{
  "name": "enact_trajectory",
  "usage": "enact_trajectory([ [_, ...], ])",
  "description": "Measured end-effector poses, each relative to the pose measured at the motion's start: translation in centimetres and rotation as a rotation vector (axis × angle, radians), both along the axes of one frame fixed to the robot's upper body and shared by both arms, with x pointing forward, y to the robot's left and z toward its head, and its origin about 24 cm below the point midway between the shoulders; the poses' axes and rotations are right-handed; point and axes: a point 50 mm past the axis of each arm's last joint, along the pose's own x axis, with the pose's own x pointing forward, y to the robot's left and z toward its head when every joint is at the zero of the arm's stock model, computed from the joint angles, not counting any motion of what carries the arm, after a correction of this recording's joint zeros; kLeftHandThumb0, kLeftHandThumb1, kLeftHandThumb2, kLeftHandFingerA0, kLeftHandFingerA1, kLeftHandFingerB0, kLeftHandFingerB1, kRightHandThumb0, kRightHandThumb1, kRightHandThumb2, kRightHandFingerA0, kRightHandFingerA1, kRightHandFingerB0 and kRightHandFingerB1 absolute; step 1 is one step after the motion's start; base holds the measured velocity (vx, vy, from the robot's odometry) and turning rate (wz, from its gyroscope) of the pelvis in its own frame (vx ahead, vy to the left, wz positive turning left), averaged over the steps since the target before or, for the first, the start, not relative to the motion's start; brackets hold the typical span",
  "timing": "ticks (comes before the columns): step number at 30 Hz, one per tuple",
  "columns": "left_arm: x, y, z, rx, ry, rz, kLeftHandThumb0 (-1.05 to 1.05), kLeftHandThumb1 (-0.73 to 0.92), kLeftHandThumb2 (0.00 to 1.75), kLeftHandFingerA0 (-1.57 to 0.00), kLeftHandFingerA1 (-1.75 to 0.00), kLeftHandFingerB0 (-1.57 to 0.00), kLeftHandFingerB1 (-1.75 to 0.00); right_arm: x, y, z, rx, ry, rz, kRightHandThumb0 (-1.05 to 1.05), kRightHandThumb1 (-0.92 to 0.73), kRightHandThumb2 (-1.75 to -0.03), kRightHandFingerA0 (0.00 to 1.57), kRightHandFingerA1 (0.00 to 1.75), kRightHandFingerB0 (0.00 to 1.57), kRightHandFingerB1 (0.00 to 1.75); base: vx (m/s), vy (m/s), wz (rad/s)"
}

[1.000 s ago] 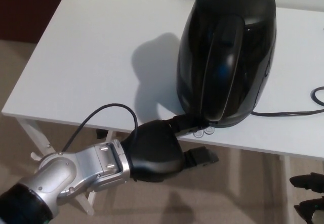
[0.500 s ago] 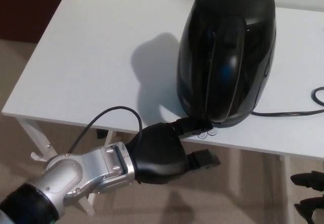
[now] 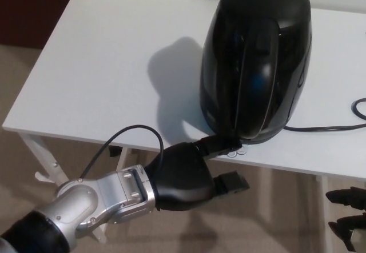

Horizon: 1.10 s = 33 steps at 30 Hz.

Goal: The robot walk towards a table in front and click the button on the base of the boilling pot using its left middle finger

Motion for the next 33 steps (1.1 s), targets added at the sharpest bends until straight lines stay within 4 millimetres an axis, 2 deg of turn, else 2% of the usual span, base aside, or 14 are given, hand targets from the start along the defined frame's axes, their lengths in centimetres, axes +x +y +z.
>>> enact_trajectory([
  [1,0.0,0.0,0.0,-0.001,0.001,0.001,-0.27,0.45,0.95,0.0,-0.47,0.0,-0.5,0.0,0.0,0.0,0.001,0.0,0.0,-0.16,-0.65,-0.58,0.48,0.5,0.44,0.45,0.0,0.0,0.0],
  [3,-0.1,0.0,-0.2,-0.007,0.004,0.006,-0.35,0.54,0.59,-0.2,-0.31,-0.08,-0.21,-0.1,0.0,0.0,0.004,-0.002,0.002,-0.15,-0.66,-0.58,0.5,0.51,0.45,0.46,0.0,0.0,0.0],
  [6,-0.3,0.1,-0.4,-0.01,0.009,0.011,-0.4,0.52,0.65,-0.17,-0.33,-0.07,-0.21,-0.1,0.0,0.0,0.006,-0.002,0.002,-0.18,-0.63,-0.58,0.49,0.5,0.44,0.46,0.0,0.0,0.0],
  [7,-0.3,0.2,-0.4,-0.011,0.009,0.012,-0.26,0.52,0.99,0.0,-0.48,-0.01,-0.5,-0.1,0.0,0.0,0.007,-0.002,0.002,-0.17,-0.63,-0.58,0.48,0.5,0.44,0.46,0.0,0.0,0.0],
  [8,-0.4,0.2,-0.4,-0.013,0.01,0.012,-0.26,0.52,0.99,0.0,-0.48,-0.01,-0.5,-0.1,0.1,0.0,0.008,-0.002,0.003,-0.17,-0.63,-0.58,0.48,0.5,0.44,0.46,0.0,0.0,0.0],
  [9,-0.6,0.3,-0.4,-0.015,0.011,0.011,-0.36,0.57,0.57,-0.16,-0.28,-0.01,-0.24,-0.2,0.1,0.0,0.009,-0.001,0.003,-0.17,-0.64,-0.58,0.48,0.5,0.43,0.46,0.0,0.0,0.0],
  [15,-2.0,1.3,0.2,-0.026,0.009,-0.017,-0.32,0.55,0.6,-0.16,-0.3,-0.05,-0.19,-0.4,0.0,-0.2,0.02,0.007,-0.002,-0.12,-0.65,-0.58,0.51,0.5,0.44,0.46,0.0,0.0,0.0],
  [16,-2.3,1.5,0.5,-0.032,0.007,-0.023,-0.25,0.49,0.96,0.0,-0.48,-0.01,-0.5,-0.4,0.0,-0.3,0.02,0.011,-0.004,-0.11,-0.64,-0.58,0.51,0.5,0.44,0.46,0.0,0.0,0.0],
  [19,-3.4,2.3,1.3,-0.06,0.005,-0.035,-0.25,0.43,0.92,0.0,-0.47,0.0,-0.49,-0.5,-0.1,-0.5,0.018,0.028,-0.004,-0.09,-0.65,-0.58,0.5,0.5,0.46,0.46,0.0,0.0,0.0],
  [20,-3.8,2.6,1.5,-0.068,0.009,-0.039,-0.34,0.49,0.58,-0.2,-0.32,-0.07,-0.21,-0.5,0.0,-0.6,0.017,0.031,-0.003,-0.1,-0.65,-0.58,0.54,0.52,0.46,0.46,0.0,0.0,0.0],
  [22,-4.5,3.2,1.7,-0.081,0.02,-0.045,-0.33,0.51,0.58,-0.21,-0.32,-0.09,-0.22,-0.6,0.0,-0.7,0.014,0.04,-0.001,-0.1,-0.65,-0.58,0.56,0.54,0.47,0.48,0.0,0.0,0.0],
  [30,-8.9,6.8,0.6,-0.116,0.149,0.019,-0.45,0.56,0.67,-0.19,-0.35,-0.09,-0.21,-1.0,-0.1,-1.0,0.018,0.05,-0.004,-0.07,-0.66,-0.59,0.52,0.51,0.47,0.46,0.0,0.0,0.0],
  [31,-9.3,7.4,0.3,-0.113,0.17,0.038,-0.28,0.53,1.0,0.0,-0.47,0.0,-0.5,-1.0,-0.1,-1.0,0.018,0.051,-0.005,-0.07,-0.66,-0.58,0.52,0.51,0.47,0.47,0.0,0.0,0.0],
  [33,-9.6,8.8,-0.7,-0.115,0.216,0.109,-0.27,0.54,1.01,0.0,-0.47,0.0,-0.5,-1.1,-0.1,-1.1,0.019,0.054,-0.005,-0.07,-0.66,-0.58,0.52,0.52,0.47,0.47,0.0,0.0,0.0],
])
